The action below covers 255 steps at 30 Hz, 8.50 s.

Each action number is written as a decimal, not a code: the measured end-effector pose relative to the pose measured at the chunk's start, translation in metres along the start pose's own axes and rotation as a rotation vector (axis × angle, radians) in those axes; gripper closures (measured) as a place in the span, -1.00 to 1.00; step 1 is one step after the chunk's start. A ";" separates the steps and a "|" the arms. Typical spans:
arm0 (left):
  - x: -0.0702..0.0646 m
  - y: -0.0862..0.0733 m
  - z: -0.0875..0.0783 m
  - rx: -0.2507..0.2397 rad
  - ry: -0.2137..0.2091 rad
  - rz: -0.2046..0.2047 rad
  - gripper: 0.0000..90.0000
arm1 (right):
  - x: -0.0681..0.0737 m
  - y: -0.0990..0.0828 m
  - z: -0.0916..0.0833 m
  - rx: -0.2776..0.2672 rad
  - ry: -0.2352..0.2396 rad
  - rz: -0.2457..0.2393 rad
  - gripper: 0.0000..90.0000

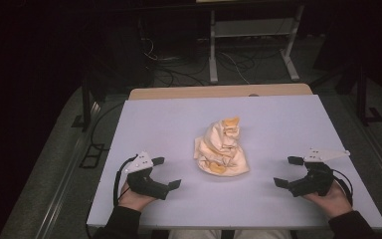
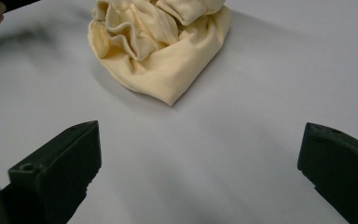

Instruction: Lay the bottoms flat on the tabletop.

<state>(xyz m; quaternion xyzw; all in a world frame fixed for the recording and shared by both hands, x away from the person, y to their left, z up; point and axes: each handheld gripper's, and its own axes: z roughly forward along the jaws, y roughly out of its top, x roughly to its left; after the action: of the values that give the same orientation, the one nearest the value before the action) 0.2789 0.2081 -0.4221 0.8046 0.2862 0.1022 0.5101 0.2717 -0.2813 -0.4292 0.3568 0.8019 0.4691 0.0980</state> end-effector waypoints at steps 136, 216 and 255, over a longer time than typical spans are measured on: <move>0.018 0.029 0.106 0.228 -0.173 -0.051 -0.40 | -0.021 0.104 0.123 0.101 0.066 0.069 -0.71; 0.031 0.087 0.084 0.171 -0.044 -0.186 0.68 | -0.033 0.143 0.094 0.085 -0.116 0.167 0.78; 0.005 0.079 0.110 0.185 -0.118 -0.165 0.67 | 0.011 0.155 0.097 0.084 -0.039 0.144 -0.57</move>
<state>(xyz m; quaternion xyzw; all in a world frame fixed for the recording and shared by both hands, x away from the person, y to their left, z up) 0.3609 0.1024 -0.4037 0.8266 0.3293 -0.0146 0.4562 0.3858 -0.1606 -0.3524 0.4263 0.7911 0.4339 0.0646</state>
